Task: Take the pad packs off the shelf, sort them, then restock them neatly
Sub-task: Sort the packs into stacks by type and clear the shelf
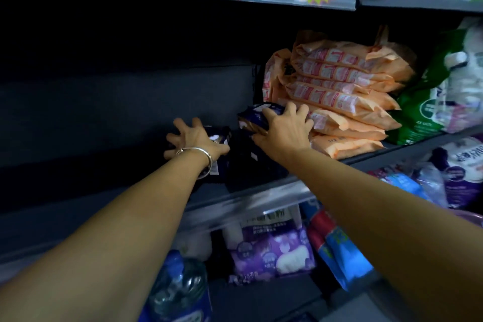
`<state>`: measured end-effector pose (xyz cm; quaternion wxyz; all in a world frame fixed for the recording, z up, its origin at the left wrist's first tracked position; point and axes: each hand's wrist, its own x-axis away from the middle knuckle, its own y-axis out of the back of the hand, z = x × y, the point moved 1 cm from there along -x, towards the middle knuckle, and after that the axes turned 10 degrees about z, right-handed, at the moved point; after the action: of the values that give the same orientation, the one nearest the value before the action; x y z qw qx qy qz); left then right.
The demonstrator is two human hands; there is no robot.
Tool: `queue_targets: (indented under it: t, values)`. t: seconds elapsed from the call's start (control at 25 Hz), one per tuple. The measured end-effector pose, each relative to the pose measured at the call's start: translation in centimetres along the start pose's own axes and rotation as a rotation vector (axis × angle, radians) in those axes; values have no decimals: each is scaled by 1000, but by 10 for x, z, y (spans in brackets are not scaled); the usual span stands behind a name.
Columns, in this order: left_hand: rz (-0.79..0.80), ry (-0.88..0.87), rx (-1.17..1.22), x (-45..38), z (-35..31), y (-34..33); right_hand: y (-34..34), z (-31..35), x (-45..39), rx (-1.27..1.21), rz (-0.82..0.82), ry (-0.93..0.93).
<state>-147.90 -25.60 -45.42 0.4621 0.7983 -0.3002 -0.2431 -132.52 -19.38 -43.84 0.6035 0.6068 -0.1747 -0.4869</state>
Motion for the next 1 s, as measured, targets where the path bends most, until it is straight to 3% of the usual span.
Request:
queue_targets:
  t: [0.32, 0.72, 1.0]
  values:
    - [-144, -226, 58, 105, -13, 19, 34, -35, 112, -22, 8, -126]
    - [52, -357, 46, 261, 23, -61, -3, -69, 281, -18, 164, -288]
    - [202, -335, -18, 298, 43, -149, -69, -114, 343, -29, 308, -389]
